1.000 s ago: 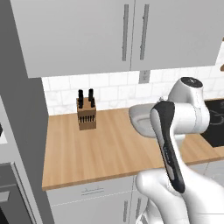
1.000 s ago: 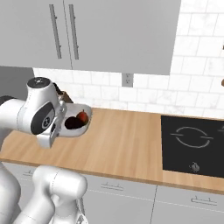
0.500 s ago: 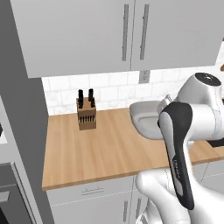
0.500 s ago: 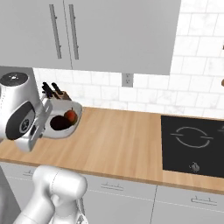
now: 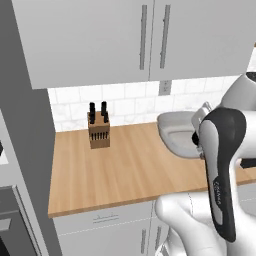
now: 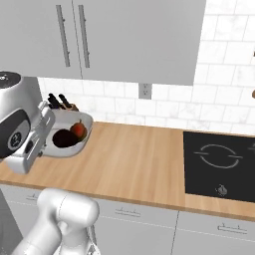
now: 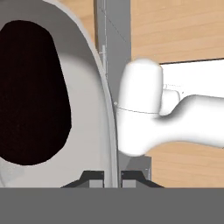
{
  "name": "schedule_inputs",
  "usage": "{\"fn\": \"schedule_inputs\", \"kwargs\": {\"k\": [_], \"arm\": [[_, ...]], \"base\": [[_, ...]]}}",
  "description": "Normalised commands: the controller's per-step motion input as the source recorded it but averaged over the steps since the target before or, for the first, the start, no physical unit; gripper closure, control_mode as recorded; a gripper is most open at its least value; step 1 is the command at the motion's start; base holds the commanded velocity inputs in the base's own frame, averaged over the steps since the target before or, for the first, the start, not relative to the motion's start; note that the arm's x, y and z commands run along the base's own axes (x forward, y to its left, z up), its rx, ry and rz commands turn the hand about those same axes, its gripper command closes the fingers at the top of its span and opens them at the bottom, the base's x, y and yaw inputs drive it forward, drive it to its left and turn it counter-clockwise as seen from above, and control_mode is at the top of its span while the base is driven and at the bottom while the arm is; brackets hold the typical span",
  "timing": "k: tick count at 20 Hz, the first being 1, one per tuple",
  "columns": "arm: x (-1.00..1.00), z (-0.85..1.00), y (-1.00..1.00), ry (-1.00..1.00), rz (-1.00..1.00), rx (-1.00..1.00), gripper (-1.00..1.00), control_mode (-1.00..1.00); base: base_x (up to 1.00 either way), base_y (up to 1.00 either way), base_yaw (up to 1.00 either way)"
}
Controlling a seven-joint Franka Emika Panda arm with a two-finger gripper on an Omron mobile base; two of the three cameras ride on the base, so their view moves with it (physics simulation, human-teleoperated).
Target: Take the meat container that has the steak and place it on the second highest rack of the freezer. Then take the vegetable container that has the avocado and bell pepper and place it on the highest rack of the freezer.
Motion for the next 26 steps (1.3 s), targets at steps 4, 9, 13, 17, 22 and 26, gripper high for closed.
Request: {"fn": "schedule_inputs", "kwargs": {"k": [4, 9, 13, 17, 22, 26], "arm": [[0.0, 0.09, -0.41, -0.01, 0.02, -0.03, 1.0, -1.0], [-0.03, 0.03, -0.07, -0.01, 0.01, -0.06, 1.0, -1.0], [-0.15, 0.0, 0.0, 0.0, 0.0, -0.04, 1.0, -1.0], [-0.03, 0.0, 0.0, 0.0, 0.0, 0.0, 1.0, 1.0], [0.0, 0.0, 0.0, 0.0, 0.0, 0.0, 1.0, 1.0], [0.0, 0.0, 0.0, 0.0, 0.0, 0.0, 1.0, 1.0]], "base": [[0.0, 0.0, 0.0], [0.0, 0.0, 0.0], [0.0, 0.0, 0.0], [-0.19, 0.01, 0.02], [-0.94, -0.47, 0.43], [-0.81, -0.24, 0.82]]}}
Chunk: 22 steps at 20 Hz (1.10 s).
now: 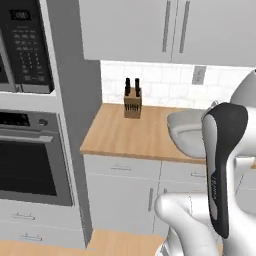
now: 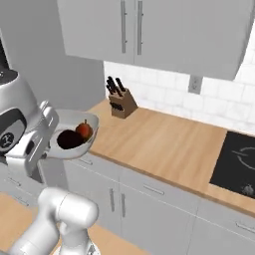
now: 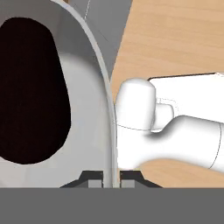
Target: Take the meat container that has the steak and place it on the second highest rack of the freezer. Then take the vegetable container that has the avocado and bell pepper and place it on the highest rack of the freezer.
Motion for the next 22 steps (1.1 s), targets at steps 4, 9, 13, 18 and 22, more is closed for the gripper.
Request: {"fn": "schedule_inputs", "kwargs": {"k": [4, 9, 13, 18, 22], "arm": [[0.0, 0.0, 0.0, 0.0, 0.0, 0.0, 1.0, 1.0], [0.0, 0.0, 0.0, 0.0, 0.0, 0.0, 1.0, 1.0], [0.0, 0.0, 0.0, 0.0, 0.0, 0.0, 1.0, 1.0], [0.0, 0.0, 0.0, 0.0, 0.0, 0.0, 1.0, 1.0], [0.0, 0.0, 0.0, 0.0, 0.0, 0.0, 1.0, 1.0]], "base": [[-0.25, 0.0, 1.0], [-0.2, 0.0, 1.0], [-0.18, 0.01, 1.0], [-0.02, 0.0, 1.0], [0.0, 0.0, 0.96]]}}
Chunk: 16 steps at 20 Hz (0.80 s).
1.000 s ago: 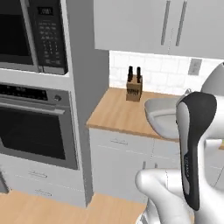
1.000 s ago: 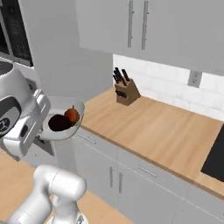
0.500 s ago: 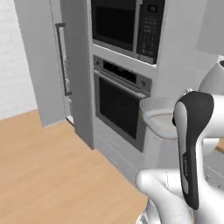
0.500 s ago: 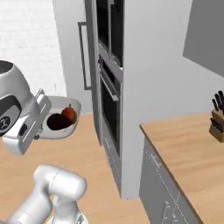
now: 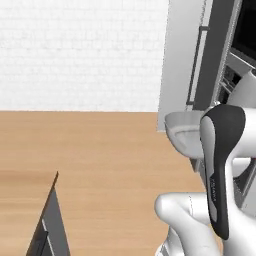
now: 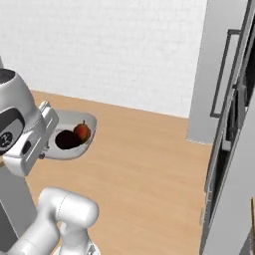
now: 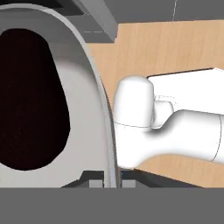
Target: Take the meat container that has the steak and place it on the second highest rack of the freezer. Then take the vegetable container that has the avocado and bell pepper and place it on the highest rack of the freezer.
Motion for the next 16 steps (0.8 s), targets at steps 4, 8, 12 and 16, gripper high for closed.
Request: {"fn": "schedule_inputs", "kwargs": {"k": [4, 8, 12, 16], "arm": [[0.0, 0.0, 0.0, 0.0, 0.0, 0.0, 1.0, 1.0], [0.0, 0.0, 0.0, 0.0, 0.0, 0.0, 1.0, 1.0], [0.0, 0.0, 0.0, 0.0, 0.0, 0.0, 1.0, 1.0], [0.0, 0.0, 0.0, 0.0, 0.0, 0.0, 1.0, 1.0]], "base": [[0.22, -0.12, 0.43], [0.92, 0.0, 0.0], [1.0, 0.0, -0.03], [1.0, 0.0, -0.09]]}}
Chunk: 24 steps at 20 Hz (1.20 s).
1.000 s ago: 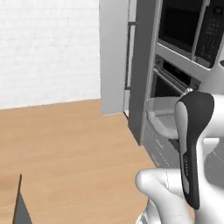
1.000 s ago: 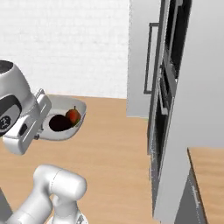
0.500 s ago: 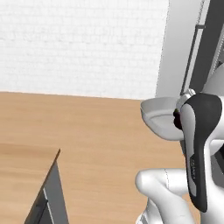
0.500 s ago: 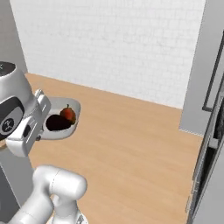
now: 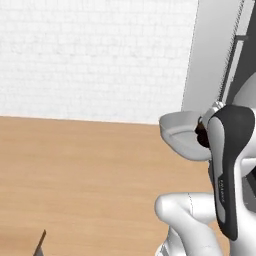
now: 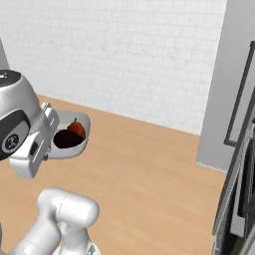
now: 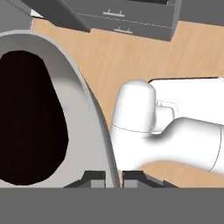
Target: Take the meat container that has the steak and place it on the second highest rack of the freezer. Then take the vegetable container that has the avocado and bell pepper and place it on the highest rack of the freezer.
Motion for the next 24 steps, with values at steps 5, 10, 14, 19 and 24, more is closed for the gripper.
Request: {"fn": "schedule_inputs", "kwargs": {"k": [5, 10, 14, 19, 24], "arm": [[0.0, 0.0, 0.0, 0.0, 0.0, 0.0, 1.0, 1.0], [0.0, 0.0, 0.0, 0.0, 0.0, 0.0, 1.0, 1.0], [0.0, 0.0, 0.0, 0.0, 0.0, 0.0, 1.0, 1.0], [0.0, 0.0, 0.0, 0.0, 0.0, 0.0, 1.0, 1.0], [0.0, 0.0, 0.0, 0.0, 0.0, 0.0, 1.0, 1.0]], "base": [[1.0, 0.0, -0.17], [1.0, 0.0, -0.24], [0.99, 0.17, -0.35], [0.88, 0.39, -0.47], [0.72, 0.44, -0.55]]}}
